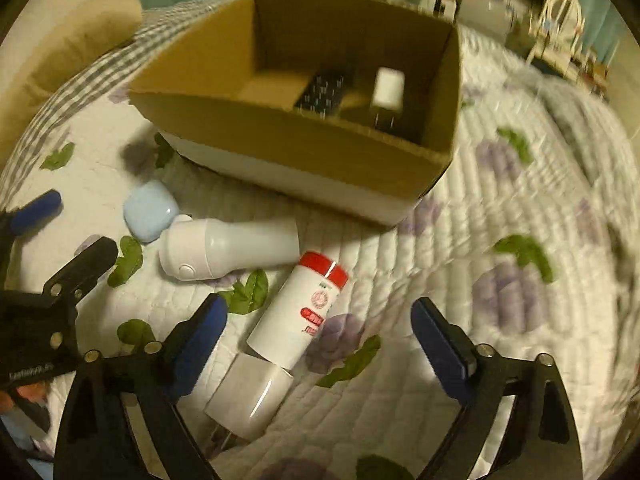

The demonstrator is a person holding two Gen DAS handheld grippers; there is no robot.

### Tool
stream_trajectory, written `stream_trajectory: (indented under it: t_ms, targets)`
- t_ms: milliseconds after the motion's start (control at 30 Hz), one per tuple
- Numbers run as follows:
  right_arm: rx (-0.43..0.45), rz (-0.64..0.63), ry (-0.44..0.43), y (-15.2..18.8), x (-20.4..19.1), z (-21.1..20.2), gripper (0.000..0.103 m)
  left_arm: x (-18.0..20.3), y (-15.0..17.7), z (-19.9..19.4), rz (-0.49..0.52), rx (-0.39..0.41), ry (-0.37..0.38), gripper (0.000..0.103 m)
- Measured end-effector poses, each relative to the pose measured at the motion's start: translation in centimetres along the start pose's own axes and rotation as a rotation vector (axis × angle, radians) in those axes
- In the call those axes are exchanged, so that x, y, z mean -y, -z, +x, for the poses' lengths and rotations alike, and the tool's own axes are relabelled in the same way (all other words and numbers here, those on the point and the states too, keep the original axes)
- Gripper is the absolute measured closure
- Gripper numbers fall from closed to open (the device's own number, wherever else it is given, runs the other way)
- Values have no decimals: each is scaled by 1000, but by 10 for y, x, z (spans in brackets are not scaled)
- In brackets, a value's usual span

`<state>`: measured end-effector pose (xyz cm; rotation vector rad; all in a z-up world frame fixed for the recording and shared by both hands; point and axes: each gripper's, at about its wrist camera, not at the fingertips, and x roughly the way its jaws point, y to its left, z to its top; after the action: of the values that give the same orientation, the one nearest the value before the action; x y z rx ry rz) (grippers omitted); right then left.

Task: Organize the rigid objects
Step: 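Grasp the white bottle with the red cap with the right gripper, then grasp the white cylindrical device with the left gripper while the right holds the bottle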

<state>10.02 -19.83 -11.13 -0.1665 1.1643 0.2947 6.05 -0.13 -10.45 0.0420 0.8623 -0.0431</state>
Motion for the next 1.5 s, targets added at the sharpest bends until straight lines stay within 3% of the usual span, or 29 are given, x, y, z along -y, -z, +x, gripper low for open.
stream_trajectory:
  t_ms: [133, 200, 300, 467, 733, 867, 1000, 1100, 1167, 1200, 1500]
  targets:
    - [-74, 2, -14, -2, -2, 23, 12, 1, 3, 3, 2, -7, -9, 0]
    - [-104, -8, -5, -4, -6, 34, 19, 0, 3, 3, -5, -13, -10, 0]
    - [-145, -10, -19, -5, -8, 46, 50, 0, 3, 5, -10, -23, -6, 0]
    - [-68, 2, -27, -4, -3, 26, 61, 9, -4, 4, 56, -37, 19, 0]
    - [22, -40, -13, -11, 14, -20, 67, 49, -23, 24, 285, -52, 45, 0]
    - [26, -55, -24, -7, 22, -29, 67, 72, -22, 47, 371, -81, 18, 2]
    - [45, -40, -36, -8, 26, -29, 67, 81, -22, 68, 378, -144, 49, 15]
    - [52, -32, -36, -9, 24, -25, 67, 84, -21, 79, 369, -192, 107, 34]
    - [53, -29, -41, -8, 27, -25, 67, 86, -21, 82, 374, -205, 122, 41]
    - [54, -29, -43, -8, 28, -25, 67, 86, -21, 81, 378, -201, 125, 57]
    - [100, -40, -41, -7, 24, -46, 67, 67, -28, 39, 273, -161, 177, 58]
